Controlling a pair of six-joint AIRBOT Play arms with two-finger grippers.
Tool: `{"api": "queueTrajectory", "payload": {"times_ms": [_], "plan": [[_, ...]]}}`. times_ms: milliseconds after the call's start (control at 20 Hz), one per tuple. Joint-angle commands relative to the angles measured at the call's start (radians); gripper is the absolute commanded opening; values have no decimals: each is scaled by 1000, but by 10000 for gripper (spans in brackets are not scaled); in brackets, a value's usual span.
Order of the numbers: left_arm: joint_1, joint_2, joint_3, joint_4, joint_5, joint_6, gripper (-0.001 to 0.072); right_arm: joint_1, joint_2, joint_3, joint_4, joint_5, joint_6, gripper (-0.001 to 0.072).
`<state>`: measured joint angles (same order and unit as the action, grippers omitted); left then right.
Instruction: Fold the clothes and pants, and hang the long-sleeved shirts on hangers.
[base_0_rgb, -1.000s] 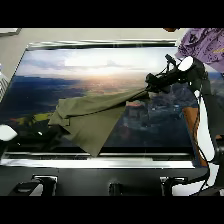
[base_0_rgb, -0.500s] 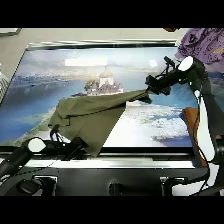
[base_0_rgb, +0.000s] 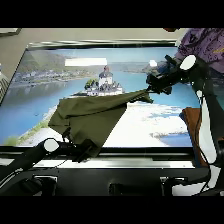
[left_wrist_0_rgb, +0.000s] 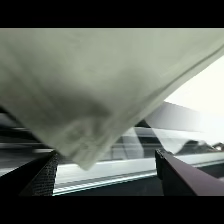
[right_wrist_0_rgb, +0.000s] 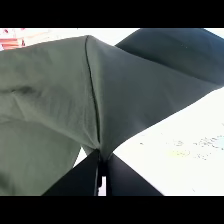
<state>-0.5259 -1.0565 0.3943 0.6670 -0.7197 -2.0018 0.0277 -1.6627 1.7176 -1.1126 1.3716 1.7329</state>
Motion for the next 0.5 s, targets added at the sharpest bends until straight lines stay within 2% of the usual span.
{"api": "queueTrajectory", "payload": {"times_ms": [0,100,150,200,300,350,450], "plan": [[-8,-47,-1,-35,30,43,675,1,6,0,0,8,10,27],[-8,-60,-1,-40,58,42,662,1,10,0,0,11,10,27],[-8,-64,1,-40,72,43,559,1,13,0,0,12,11,27],[-8,-64,1,-40,86,43,422,1,18,0,0,11,11,27],[-8,-64,10,-40,102,60,109,1,27,0,-1,11,11,27],[-7,-64,26,-40,100,97,14,1,33,0,-4,11,11,27],[2,-59,84,-35,85,171,14,1,47,0,-18,13,28,27]]}}
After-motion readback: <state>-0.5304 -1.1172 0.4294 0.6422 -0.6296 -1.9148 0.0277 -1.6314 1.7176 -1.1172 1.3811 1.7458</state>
